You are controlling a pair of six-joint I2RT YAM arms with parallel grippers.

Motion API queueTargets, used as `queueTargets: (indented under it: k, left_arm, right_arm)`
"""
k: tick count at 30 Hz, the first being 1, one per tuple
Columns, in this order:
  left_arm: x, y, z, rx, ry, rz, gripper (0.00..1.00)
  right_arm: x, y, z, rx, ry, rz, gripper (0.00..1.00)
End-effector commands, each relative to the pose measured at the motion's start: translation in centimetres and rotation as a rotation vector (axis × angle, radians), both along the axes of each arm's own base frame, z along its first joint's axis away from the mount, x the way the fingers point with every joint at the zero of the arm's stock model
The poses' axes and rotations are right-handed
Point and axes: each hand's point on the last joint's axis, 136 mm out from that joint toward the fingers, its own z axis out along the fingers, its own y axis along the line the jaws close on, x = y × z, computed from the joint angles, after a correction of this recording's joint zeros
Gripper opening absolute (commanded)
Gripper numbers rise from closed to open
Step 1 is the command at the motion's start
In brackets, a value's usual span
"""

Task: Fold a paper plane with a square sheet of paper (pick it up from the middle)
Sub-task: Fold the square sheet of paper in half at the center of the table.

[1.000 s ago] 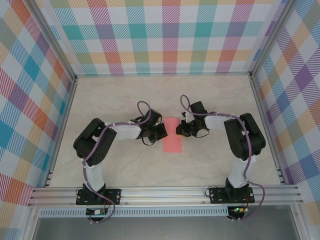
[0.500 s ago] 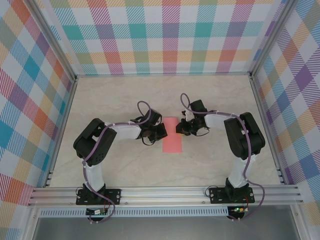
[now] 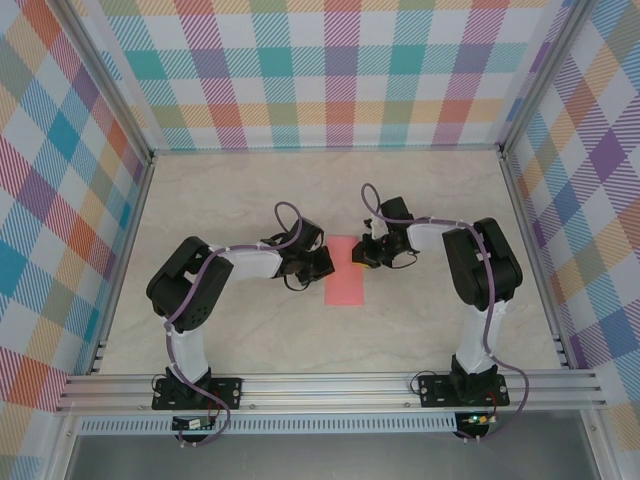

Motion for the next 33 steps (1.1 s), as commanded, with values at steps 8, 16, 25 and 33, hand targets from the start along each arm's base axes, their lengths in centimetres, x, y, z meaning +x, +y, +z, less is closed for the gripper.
queueTargets:
  k: [8,16,25,33]
  left_arm:
    - [-2.9,2.7,-2.9,0.143,0.090,-0.013,0.00]
    - [-3.0,2.8,-3.1,0.145,0.094,-0.011,0.00]
    - [-3.0,2.8,-3.0,0.144,0.090,-0.010,0.00]
    - [-3.1,2.9,-3.1,0.147,0.092,-0.010,0.00]
  right_arm:
    - [1.7,0.6,3.3,0.032,-0.045,0.012,0.11]
    - [2.8,0.0,1.7,0.011,-0.028,-0.007,0.11]
    - [1.8,-1.5,-1.8,-0.087,0.037,-0.023,0.11]
    - [3.6,-0.4,2.5,-0.023,-0.021,0.001,0.12]
